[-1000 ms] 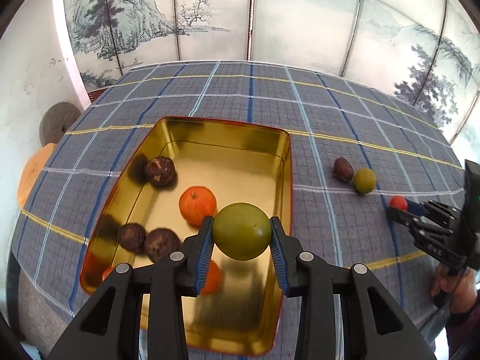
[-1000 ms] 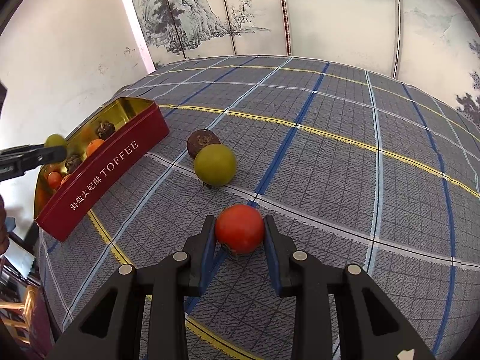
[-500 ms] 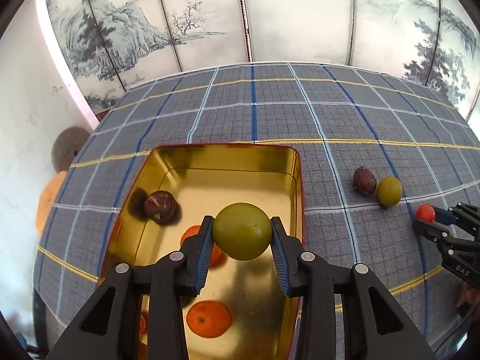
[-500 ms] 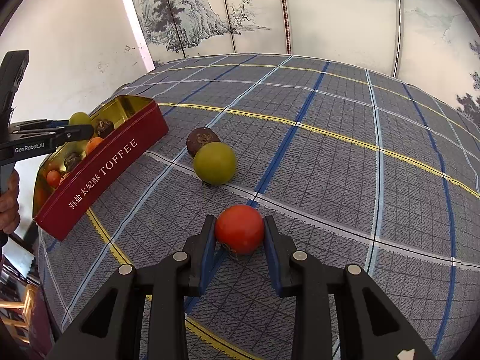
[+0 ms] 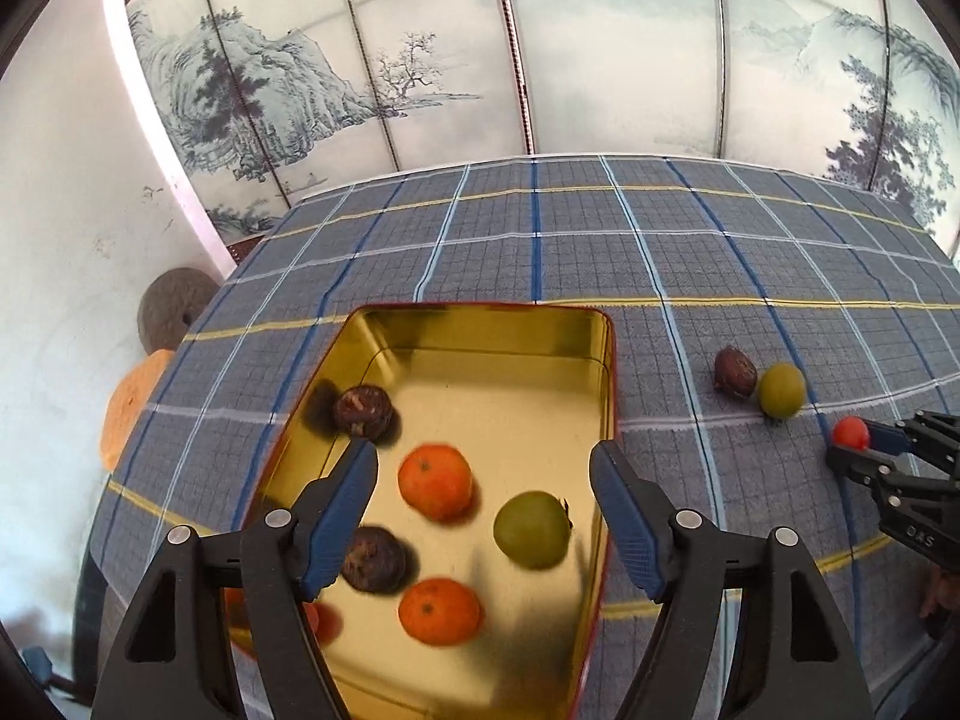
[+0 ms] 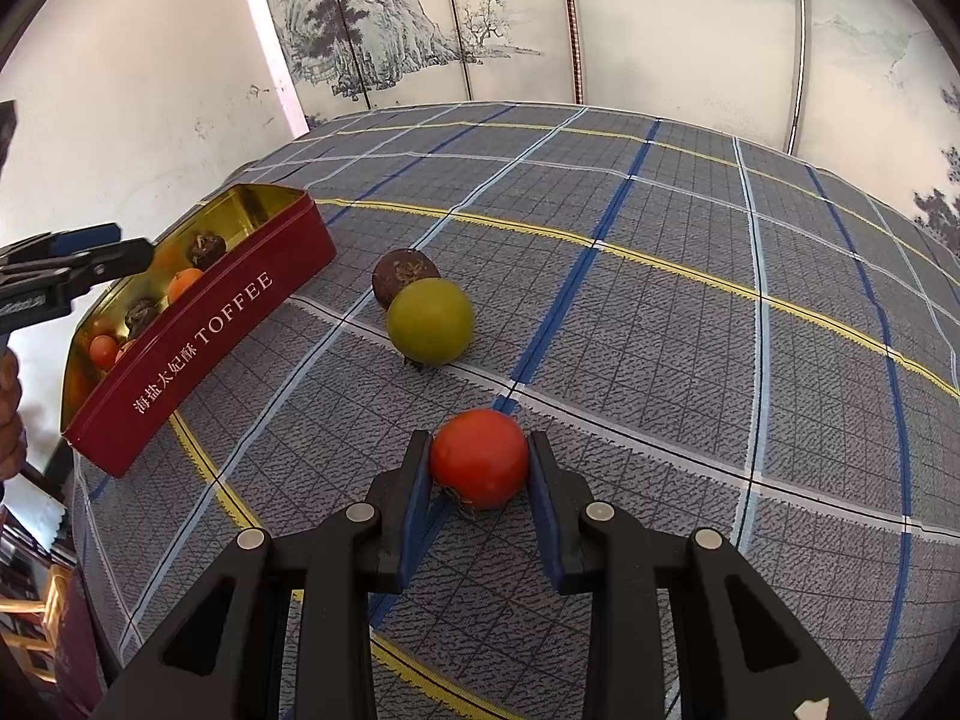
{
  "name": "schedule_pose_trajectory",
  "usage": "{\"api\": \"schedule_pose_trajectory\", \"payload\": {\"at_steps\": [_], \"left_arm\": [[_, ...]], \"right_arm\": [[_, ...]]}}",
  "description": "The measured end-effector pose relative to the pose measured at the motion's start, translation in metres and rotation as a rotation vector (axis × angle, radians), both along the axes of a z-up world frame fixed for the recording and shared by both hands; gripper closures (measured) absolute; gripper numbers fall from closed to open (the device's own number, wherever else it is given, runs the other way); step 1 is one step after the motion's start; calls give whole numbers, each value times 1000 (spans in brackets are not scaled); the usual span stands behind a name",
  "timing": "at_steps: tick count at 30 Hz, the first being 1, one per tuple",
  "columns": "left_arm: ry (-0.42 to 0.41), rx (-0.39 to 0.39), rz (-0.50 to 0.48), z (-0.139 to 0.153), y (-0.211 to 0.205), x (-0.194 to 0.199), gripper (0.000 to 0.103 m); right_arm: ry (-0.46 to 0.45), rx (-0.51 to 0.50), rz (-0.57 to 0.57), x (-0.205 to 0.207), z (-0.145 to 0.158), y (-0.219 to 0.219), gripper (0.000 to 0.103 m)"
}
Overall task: Organize fruits
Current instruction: 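Lower the green-yellow fruit into the tin and open the left tool while right holds the red fruit, then carry the red fruit into the tin and open the right tool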
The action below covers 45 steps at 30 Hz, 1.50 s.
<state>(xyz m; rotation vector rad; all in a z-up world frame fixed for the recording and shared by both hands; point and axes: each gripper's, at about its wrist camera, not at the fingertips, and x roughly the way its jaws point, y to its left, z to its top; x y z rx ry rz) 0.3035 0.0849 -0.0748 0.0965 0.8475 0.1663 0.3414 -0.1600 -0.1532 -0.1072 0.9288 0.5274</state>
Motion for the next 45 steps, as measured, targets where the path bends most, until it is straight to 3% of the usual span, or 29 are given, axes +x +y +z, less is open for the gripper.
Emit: {"api": "schedule_pose_trajectory", "payload": {"at_steps": [5,12,17,30,36,45], "left_arm": [[-8,-23,26,0,3,-25,29],[-28,27,46,1,5,-53,29],[-22,18,53,-3,9,-61,29],[-1,-32,133,-14,47,-86,29],[-2,-35,182,-17,65,-97,28],[2,-25,215,-23,82,-107,28]], "right_arm": [[-1,-5,13,-3,-1,1,74],[6,7,23,-23,1,8,74],[13,44,50,-36,11,20,74],[-35,126,243,-56,66,102,74],[-31,119,343,-57,67,157,74],[24,97,379,-48,48,200,74]]}}
